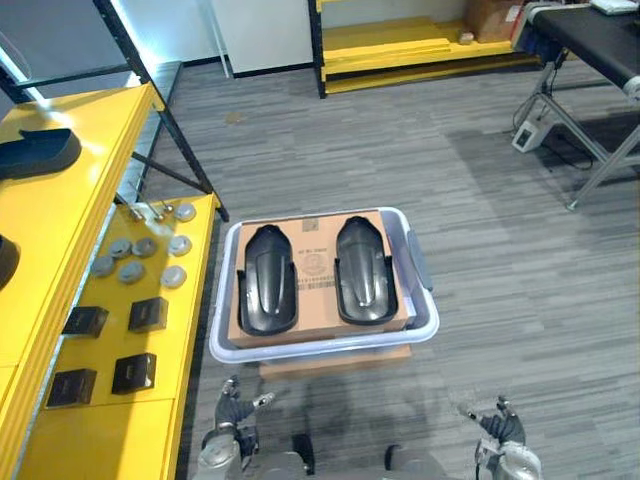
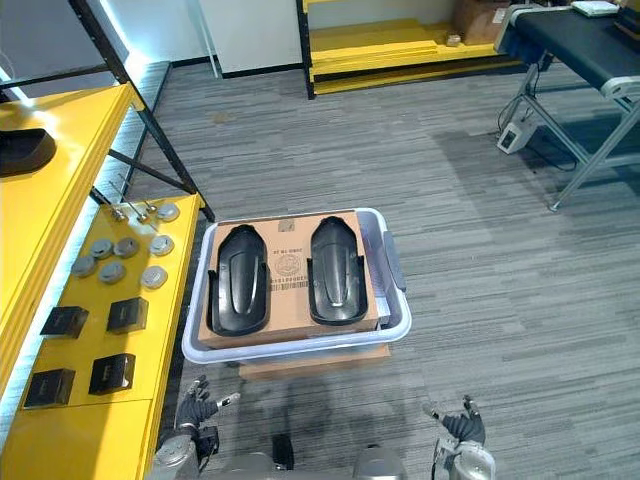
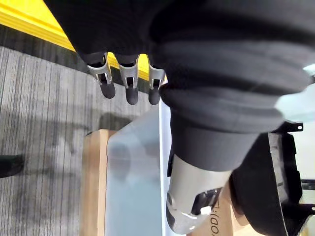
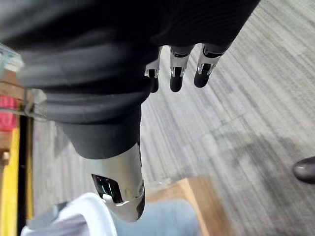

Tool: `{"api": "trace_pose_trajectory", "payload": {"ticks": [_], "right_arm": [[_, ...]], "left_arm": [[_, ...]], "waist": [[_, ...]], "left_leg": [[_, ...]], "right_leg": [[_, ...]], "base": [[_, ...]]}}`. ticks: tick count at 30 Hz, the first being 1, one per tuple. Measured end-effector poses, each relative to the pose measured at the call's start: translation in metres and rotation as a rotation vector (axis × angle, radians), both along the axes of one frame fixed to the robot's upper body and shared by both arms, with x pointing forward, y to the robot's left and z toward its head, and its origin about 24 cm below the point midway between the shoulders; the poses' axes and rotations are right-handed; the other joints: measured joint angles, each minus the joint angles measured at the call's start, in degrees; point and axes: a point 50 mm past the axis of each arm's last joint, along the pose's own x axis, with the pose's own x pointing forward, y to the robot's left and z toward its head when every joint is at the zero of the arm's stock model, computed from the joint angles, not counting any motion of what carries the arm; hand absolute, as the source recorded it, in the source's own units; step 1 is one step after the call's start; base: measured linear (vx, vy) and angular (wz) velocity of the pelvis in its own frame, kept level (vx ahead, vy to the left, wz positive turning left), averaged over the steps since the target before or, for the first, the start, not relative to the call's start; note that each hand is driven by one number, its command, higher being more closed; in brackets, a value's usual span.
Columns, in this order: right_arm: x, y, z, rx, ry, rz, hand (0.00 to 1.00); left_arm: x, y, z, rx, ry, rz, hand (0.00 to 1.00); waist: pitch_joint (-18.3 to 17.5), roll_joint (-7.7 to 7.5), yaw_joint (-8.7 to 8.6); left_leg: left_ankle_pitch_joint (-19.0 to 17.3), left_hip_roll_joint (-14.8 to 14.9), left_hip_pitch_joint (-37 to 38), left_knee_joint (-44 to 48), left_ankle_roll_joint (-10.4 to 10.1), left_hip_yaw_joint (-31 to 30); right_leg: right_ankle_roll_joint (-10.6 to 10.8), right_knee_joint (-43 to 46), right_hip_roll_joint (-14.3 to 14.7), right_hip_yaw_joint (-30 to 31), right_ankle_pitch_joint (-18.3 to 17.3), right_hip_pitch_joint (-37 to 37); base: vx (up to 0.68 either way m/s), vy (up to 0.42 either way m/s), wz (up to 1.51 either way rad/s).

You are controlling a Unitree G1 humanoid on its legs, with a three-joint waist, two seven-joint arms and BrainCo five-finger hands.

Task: Walk over and take plastic housings, then place them on the shelf

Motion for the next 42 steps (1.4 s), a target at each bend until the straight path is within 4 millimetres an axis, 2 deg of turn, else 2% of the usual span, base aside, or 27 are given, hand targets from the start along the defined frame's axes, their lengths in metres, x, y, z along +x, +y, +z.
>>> {"api": "trace_pose_trajectory", "payload": {"ticks": [2,6,10,13,15,18,21,23,27,30,34,35,39,42], "right_arm": [[0.011,-0.003,0.026,-0.066,-0.117,0.008,0.0],[0.03,0.0,0.056,-0.18,-0.224,0.061,0.0],[0.049,0.008,0.077,-0.275,-0.285,0.114,0.0],[0.072,0.017,0.091,-0.335,-0.334,0.15,0.0],[0.095,0.026,0.105,-0.391,-0.377,0.199,0.0],[0.119,0.029,0.113,-0.419,-0.385,0.217,0.0],[0.146,0.027,0.122,-0.422,-0.375,0.19,0.0],[0.164,0.027,0.127,-0.415,-0.359,0.178,0.0],[0.195,0.026,0.139,-0.399,-0.323,0.167,0.0],[0.205,0.021,0.144,-0.38,-0.3,0.156,0.0],[0.214,0.023,0.139,-0.333,-0.252,0.156,0.0],[0.216,0.024,0.137,-0.324,-0.239,0.159,1.0],[0.22,0.029,0.134,-0.294,-0.216,0.171,1.0],[0.223,0.027,0.14,-0.297,-0.23,0.163,1.0]], "left_arm": [[0.001,0.0,0.001,0.0,-0.006,-0.001,0.0],[-0.001,-0.002,0.001,0.0,-0.003,-0.01,0.0],[-0.008,-0.003,0.0,0.001,0.004,-0.025,0.0],[-0.007,-0.006,0.0,0.005,0.001,-0.058,0.0],[-0.007,-0.006,0.0,0.005,0.003,-0.061,0.0],[-0.006,-0.006,0.001,0.007,-0.005,-0.062,0.0],[-0.004,-0.011,0.001,0.002,-0.01,-0.083,0.0],[-0.003,-0.012,0.002,0.001,-0.013,-0.087,0.0],[0.006,-0.017,0.005,0.002,-0.042,-0.086,0.0],[0.016,-0.023,0.009,-0.008,-0.083,-0.083,0.0],[0.023,-0.026,0.012,-0.005,-0.105,-0.094,0.0],[0.027,-0.028,0.014,-0.007,-0.115,-0.095,0.0],[0.036,-0.032,0.017,-0.012,-0.141,-0.101,0.0],[0.039,-0.032,0.02,-0.012,-0.154,-0.103,0.0]], "waist": [[-0.93,-0.34,-0.08],[-1.81,-1.26,0.13],[-2.11,-1.65,0.25],[-2.09,-1.62,0.42],[-1.89,-1.41,1.51],[-1.04,-1.16,2.21],[1.54,0.17,2.48],[3.36,1.34,3.43],[7.14,2.53,4.1],[9.03,3.06,5.2],[10.65,3.39,5.25],[11.21,3.65,5.18],[12.33,3.96,5.21],[12.33,3.97,5.11]], "left_leg": [[0.98,0.04,0.06,-1.8,-0.08,-0.12],[1.83,0.0,0.08,-3.52,-0.09,-0.22],[2.47,-0.38,-0.38,-4.26,0.24,-0.89],[4.46,-0.95,-1.42,-6.42,0.63,-3.46],[5.2,-1.14,-2.57,-6.7,0.85,-4.73],[6.01,-1.58,-3.62,-6.7,1.08,-6.14],[7.37,-2.26,-5.18,-6.73,1.41,-8.37],[8.43,-2.41,-7.05,-6.76,1.55,-9.23],[10.21,-2.53,-9.85,-6.81,1.55,-10.79],[10.85,-2.49,-11.11,-6.85,1.49,-11.47],[11.31,-2.69,-12.24,-6.87,1.37,-12.3],[11.5,-2.82,-12.8,-6.87,1.23,-12.61],[11.72,-2.84,-13.75,-6.87,1.21,-12.81],[11.8,-2.93,-14.01,-6.87,1.09,-12.76]], "right_leg": [[0.0,-0.15,0.22,-0.08,0.01,-0.29],[0.0,-0.21,0.36,-0.16,0.04,-0.96],[0.3,-1.11,0.11,-1.07,0.37,-0.9],[0.54,-1.9,-0.24,-3.49,0.77,-1.22],[0.56,-1.91,-0.38,-4.73,1.29,-1.88],[0.54,-2.11,-0.75,-6.04,1.45,-2.09],[0.84,-2.33,-1.3,-8.28,1.93,-2.28],[0.97,-2.78,-1.31,-9.04,2.73,-3.49],[1.03,-2.77,-1.32,-10.47,3.9,-5.57],[1.16,-2.77,-1.43,-10.97,4.32,-6.53],[1.23,-2.76,-1.53,-11.6,4.47,-7.38],[1.25,-2.75,-1.57,-12.02,4.48,-7.71],[1.25,-2.78,-1.6,-12.73,4.53,-8.37],[1.25,-2.78,-1.68,-12.63,4.53,-8.76]], "base": [[0.01,-0.016,0.01],[0.0,0.0,0.0],[0.0,0.002,0.12],[-0.01,0.0,0.43],[-0.03,0.008,0.3],[-0.04,0.012,0.31],[-0.1,0.026,0.4],[-0.13,0.039,0.18],[-0.11,0.032,0.19],[-0.08,0.024,0.13],[-0.03,0.006,0.1],[-0.02,0.003,0.12],[0.01,-0.008,0.08],[0.01,-0.009,-0.04]]}}
